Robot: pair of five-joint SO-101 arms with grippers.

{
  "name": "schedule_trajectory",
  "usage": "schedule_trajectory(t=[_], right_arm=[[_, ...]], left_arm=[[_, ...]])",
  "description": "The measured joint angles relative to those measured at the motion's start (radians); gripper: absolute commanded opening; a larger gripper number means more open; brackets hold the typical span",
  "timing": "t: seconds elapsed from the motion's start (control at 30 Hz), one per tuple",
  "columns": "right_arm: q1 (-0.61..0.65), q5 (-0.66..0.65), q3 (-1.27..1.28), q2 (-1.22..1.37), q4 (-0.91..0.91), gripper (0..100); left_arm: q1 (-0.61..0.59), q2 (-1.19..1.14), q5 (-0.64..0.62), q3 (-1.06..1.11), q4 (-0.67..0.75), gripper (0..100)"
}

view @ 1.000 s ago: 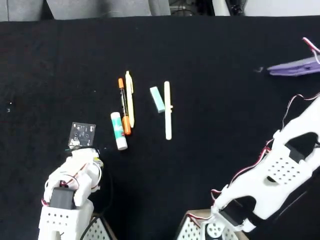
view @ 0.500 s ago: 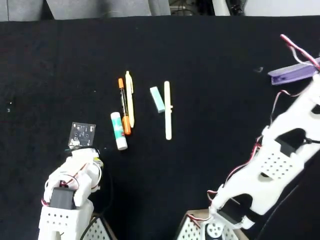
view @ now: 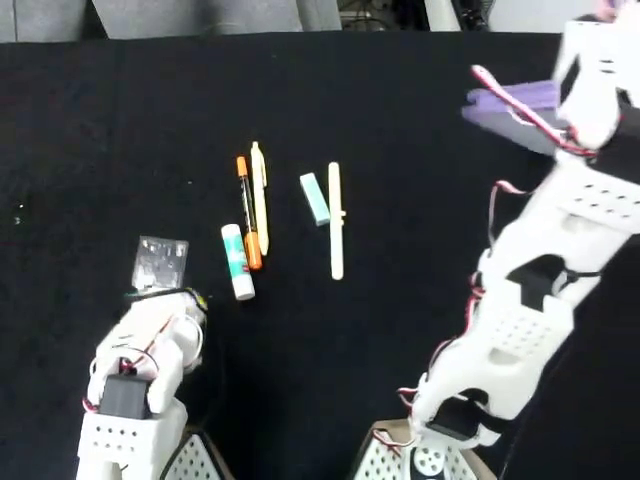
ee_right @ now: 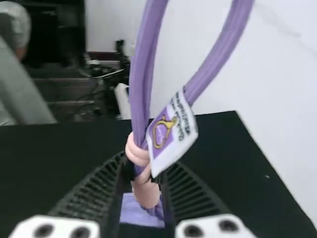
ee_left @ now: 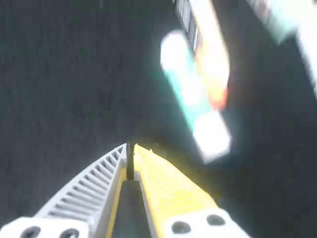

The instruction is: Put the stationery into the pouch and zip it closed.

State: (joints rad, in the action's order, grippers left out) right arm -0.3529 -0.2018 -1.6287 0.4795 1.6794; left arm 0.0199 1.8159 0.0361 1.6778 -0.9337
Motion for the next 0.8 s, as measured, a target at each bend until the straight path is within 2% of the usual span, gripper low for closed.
schedule_trajectory(t=[0.2,0.37,0.47,0.57,0.8], right_arm=[[0.066,-0.002,0.0,-0.086,0.057,1.1],[0.064,-0.005,0.0,-0.152,0.057,1.1],[0.064,-0.005,0.0,-0.195,0.057,1.1],[0.064,0.002,0.032,-0.255,0.057,1.1],[0.14,0.074,0.391,-0.44,0.057,1.1]], left_arm=[[0.032,0.0,0.097,0.0,0.52,3],[0.161,0.0,0.106,0.0,0.787,3],[0.247,0.0,0.106,0.0,0.865,9],[0.324,0.0,0.092,-0.008,0.884,13],[0.391,-0.123,-0.114,-0.118,0.875,16]])
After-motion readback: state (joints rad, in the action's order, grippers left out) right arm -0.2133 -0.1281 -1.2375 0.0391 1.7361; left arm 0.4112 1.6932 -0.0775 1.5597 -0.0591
